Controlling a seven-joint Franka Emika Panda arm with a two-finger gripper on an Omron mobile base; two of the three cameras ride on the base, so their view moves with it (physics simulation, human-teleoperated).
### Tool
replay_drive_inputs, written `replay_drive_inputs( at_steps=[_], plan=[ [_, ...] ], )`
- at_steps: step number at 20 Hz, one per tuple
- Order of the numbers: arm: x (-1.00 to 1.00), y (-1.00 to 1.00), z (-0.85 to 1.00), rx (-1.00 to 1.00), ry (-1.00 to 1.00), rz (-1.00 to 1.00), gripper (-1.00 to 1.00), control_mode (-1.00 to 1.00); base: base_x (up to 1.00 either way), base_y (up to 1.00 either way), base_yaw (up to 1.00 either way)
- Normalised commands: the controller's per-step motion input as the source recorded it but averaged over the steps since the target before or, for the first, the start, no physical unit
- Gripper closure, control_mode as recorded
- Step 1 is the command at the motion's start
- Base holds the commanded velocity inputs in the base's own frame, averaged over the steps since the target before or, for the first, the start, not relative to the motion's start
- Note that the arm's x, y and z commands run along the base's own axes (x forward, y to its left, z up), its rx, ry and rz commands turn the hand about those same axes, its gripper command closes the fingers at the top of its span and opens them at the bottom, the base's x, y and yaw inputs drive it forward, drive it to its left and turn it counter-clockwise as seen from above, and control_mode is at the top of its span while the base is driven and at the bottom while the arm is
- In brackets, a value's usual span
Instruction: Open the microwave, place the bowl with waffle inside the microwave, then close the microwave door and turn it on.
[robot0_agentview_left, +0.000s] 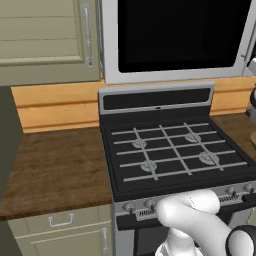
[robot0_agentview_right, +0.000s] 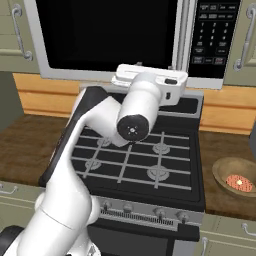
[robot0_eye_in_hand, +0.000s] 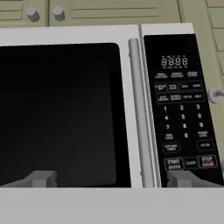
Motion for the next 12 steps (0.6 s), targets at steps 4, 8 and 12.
replay_drive_inputs(
  at_steps=[4, 8, 12],
  plan=[
    [0.49, -0.23, 0.0, 0.02, 0.0, 0.08, -1.0, -1.0, 0.0, 0.0, 0.0],
    [0.58, -0.05, 0.0, 0.0, 0.0, 0.05, -1.0, -1.0, 0.0, 0.0, 0.0],
    [0.58, -0.17, 0.0, 0.0, 0.0, 0.05, -1.0, -1.0, 0.0, 0.0, 0.0]
  ],
)
